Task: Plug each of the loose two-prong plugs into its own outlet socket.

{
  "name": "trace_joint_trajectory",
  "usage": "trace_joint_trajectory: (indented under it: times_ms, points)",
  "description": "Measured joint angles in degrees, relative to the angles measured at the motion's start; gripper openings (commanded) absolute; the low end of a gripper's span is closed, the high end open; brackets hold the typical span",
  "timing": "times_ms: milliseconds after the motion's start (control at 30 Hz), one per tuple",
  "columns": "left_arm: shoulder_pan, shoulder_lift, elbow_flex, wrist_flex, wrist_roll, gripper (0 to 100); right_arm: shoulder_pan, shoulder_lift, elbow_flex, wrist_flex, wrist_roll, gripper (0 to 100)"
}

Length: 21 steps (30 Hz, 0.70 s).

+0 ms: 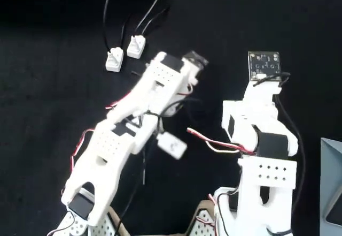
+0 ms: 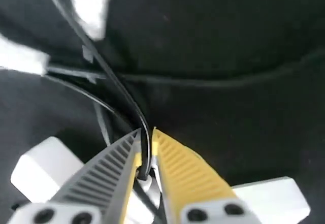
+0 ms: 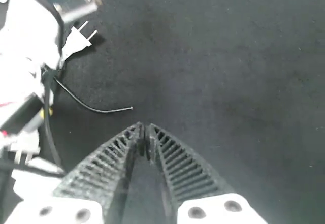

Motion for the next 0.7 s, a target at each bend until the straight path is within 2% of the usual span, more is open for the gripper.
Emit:
trace_joint_trajectory:
  times_ms: [200,367,567,700]
  points:
    - [0.44,-1.23,3.25,1.32,1.41,3,0.0,0.0,0.0,0.0,0.0,1.5]
    - [1.67,-7.74,14.07,-1.67,2.29,3,0.0,0.0,0.0,0.0,0.0,1.5]
    - [1.85,-23.56,35.25,-13.45,2.46,3,0.0,0.0,0.0,0.0,0.0,1.5]
    - [-0.62,-34.9,50.37,-22.86,2.64,3,0.0,0.0,0.0,0.0,0.0,1.8]
